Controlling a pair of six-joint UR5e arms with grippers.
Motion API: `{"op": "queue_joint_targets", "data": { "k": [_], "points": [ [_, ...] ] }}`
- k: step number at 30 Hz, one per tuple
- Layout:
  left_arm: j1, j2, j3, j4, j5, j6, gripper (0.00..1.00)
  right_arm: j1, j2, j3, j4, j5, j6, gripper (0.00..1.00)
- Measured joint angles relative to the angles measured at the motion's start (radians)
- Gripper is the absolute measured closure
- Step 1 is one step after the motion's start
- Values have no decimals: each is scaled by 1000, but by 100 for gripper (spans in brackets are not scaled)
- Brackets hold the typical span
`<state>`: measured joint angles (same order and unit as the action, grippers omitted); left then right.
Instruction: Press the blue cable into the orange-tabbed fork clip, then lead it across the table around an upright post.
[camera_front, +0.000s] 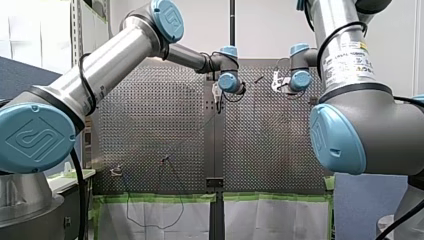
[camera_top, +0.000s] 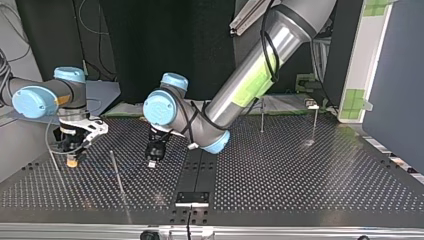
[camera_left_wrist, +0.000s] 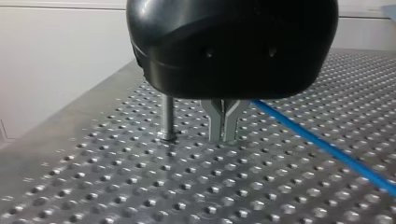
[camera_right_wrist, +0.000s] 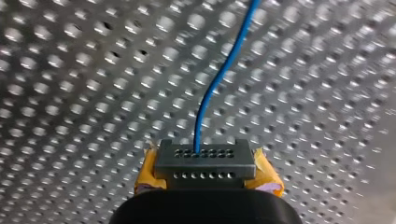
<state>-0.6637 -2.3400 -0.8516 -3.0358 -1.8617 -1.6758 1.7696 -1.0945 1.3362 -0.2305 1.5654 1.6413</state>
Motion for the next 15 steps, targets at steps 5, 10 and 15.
{"op": "queue_joint_targets", "data": {
  "k": [5, 10, 15],
  "points": [
    [0, 0, -25, 16, -5, 5, 100, 2, 14, 22, -4, -4, -5, 100],
    [0, 0, -27, 17, -36, 9, 100, 5, 38, 41, -8, -5, -17, 100],
    [0, 0, -27, 18, -58, 17, 93, 6, 50, 67, -33, -4, -23, 100]
  ]
}}
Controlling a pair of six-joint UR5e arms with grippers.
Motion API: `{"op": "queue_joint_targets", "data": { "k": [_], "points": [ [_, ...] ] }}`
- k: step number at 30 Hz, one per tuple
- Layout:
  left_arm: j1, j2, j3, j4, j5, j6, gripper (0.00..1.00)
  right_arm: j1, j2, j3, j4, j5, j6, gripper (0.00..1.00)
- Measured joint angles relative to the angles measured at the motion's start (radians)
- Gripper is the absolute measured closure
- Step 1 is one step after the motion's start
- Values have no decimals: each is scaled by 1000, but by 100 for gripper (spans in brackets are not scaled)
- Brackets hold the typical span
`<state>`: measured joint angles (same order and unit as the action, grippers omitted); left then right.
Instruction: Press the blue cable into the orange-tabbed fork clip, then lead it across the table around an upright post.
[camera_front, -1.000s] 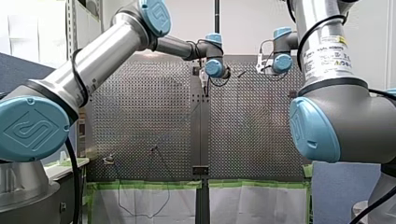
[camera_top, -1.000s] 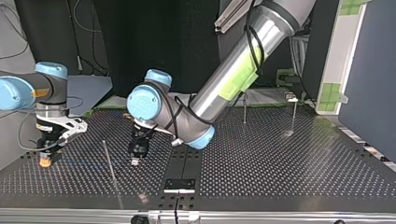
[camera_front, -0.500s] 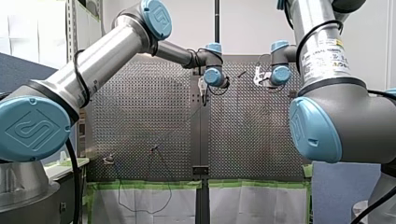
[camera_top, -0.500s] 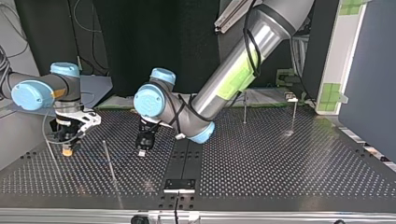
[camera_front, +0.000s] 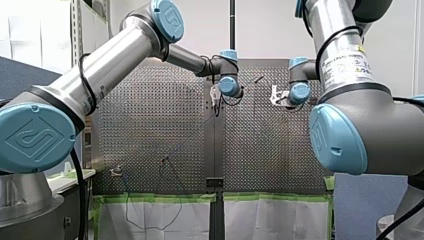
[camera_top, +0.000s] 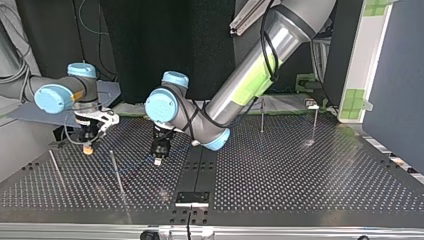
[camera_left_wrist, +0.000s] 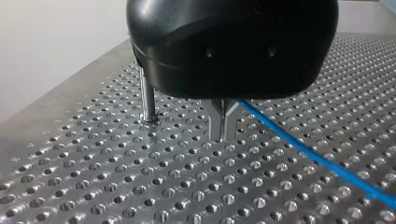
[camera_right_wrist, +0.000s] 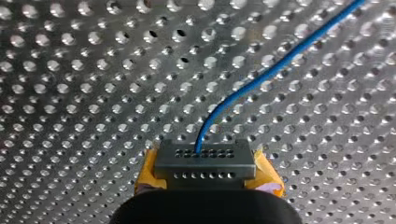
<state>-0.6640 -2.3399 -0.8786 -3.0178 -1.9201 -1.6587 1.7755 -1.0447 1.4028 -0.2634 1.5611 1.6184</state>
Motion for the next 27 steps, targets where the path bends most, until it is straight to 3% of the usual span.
{"op": "queue_joint_targets", "data": {
  "k": [1, 2, 3, 5, 6, 11, 12, 14, 16, 17, 27],
  "points": [
    [0, 0, 0, 1, -2, 2, 86, 0, 1, 3, -5, 0, -1, 100],
    [0, 0, 0, 1, -3, 3, 72, 1, 3, 6, -11, -1, -2, 100],
    [-1, 0, 0, 1, -4, 5, 72, 1, 4, 9, -13, -1, -3, 100],
    [-2, 0, 0, 1, -6, 11, 55, 2, 7, 14, -19, 0, -5, 100],
    [-2, 0, 0, 1, -6, 13, 55, 2, 8, 17, -22, 0, -6, 100],
    [-4, 0, 0, 0, -7, 21, 32, 4, 29, 24, -30, -1, -14, 100],
    [-4, 0, 0, 0, -7, 22, 32, 4, 34, 26, -31, -1, -16, 100],
    [-4, 0, -1, -1, -7, 22, 15, 4, 46, 31, -33, -1, -23, 100],
    [-4, 0, -1, -1, -6, 21, 11, 4, 56, 37, -37, 0, -27, 100],
    [-4, 0, -1, 0, -6, 21, 0, 3, 60, 42, -42, 0, -30, 100],
    [1, 0, -2, 2, -10, 13, 0, -7, 75, 70, -92, -1, -38, 100]
  ]
}}
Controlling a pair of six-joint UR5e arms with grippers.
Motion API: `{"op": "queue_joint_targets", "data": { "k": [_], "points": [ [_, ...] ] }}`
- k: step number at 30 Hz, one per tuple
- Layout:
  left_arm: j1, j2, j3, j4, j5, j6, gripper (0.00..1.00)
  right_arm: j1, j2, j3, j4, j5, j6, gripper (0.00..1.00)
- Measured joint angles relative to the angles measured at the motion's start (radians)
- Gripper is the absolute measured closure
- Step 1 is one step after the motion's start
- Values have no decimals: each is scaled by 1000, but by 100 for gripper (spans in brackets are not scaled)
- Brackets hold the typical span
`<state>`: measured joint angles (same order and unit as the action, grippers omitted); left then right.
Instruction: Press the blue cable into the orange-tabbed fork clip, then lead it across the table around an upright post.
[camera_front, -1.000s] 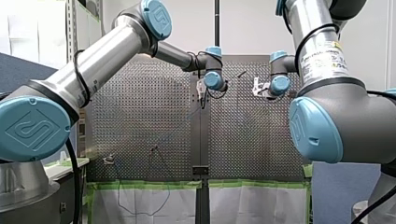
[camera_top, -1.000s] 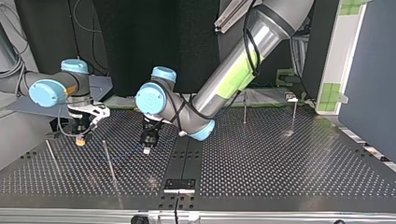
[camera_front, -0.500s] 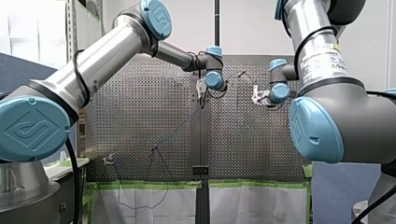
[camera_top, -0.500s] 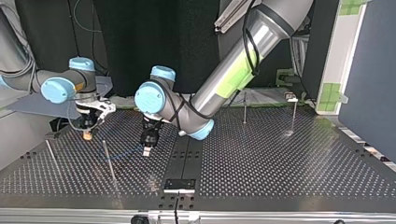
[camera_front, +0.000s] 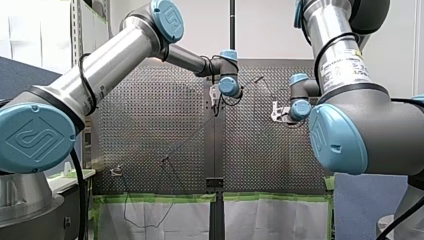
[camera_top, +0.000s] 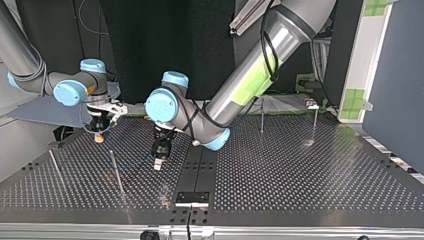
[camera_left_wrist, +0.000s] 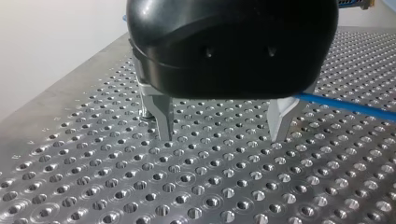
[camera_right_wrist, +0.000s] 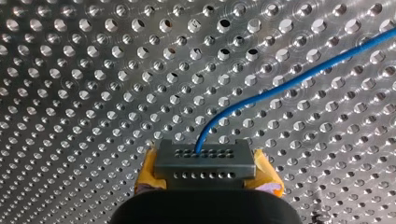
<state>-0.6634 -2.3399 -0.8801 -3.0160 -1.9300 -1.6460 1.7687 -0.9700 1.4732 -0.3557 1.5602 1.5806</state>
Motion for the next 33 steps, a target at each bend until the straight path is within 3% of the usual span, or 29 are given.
{"op": "queue_joint_targets", "data": {
  "k": [7, 18, 33],
  "points": [
    [2, 0, 0, -3, 1, -26, 0, -6, 16, 17, -32, -1, -3, 100],
    [4, 0, 0, -5, 1, -44, 0, -7, 93, 19, -60, -1, -3, 100],
    [5, 0, 0, -5, 1, -44, 0, -6, 118, 19, -87, -4, 4, 100]
  ]
}}
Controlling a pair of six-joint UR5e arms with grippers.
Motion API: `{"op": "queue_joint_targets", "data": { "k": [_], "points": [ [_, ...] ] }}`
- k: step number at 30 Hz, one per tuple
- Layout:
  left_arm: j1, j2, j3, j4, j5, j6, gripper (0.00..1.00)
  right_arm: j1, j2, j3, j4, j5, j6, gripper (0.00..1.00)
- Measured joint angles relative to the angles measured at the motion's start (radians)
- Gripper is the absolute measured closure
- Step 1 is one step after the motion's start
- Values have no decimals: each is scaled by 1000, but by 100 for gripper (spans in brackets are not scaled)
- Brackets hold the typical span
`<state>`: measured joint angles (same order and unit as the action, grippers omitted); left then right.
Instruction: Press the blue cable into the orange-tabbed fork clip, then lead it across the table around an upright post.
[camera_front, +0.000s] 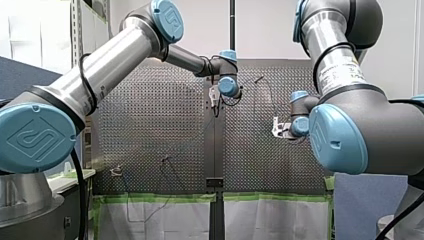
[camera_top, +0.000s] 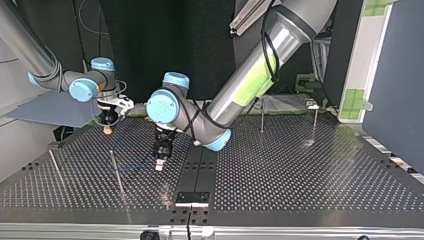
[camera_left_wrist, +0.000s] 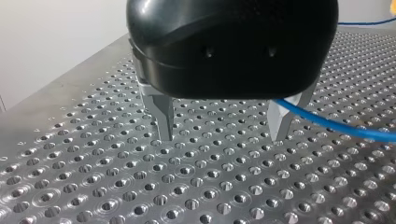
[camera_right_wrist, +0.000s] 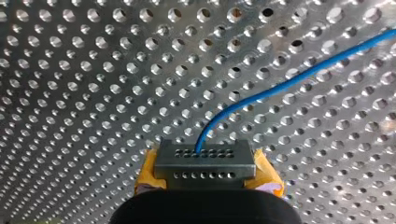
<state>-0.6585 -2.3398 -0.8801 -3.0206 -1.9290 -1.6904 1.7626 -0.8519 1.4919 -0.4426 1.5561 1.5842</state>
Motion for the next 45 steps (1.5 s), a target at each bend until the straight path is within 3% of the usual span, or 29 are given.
{"op": "queue_joint_targets", "data": {
  "k": [16, 28, 36, 45],
  "points": [
    [1, 0, 0, 0, 0, 0, 0, -6, 101, 0, -70, -1, 25, 100],
    [4, 0, 0, 0, 0, 0, 0, -12, 211, 0, -145, 2, 41, 100],
    [9, 0, 0, 2, 0, 0, 0, -35, 287, -1, -211, -3, 49, 100],
    [12, 0, 0, 3, 0, -1, 0, -66, 315, -2, -241, -5, 49, 100]
  ]
}}
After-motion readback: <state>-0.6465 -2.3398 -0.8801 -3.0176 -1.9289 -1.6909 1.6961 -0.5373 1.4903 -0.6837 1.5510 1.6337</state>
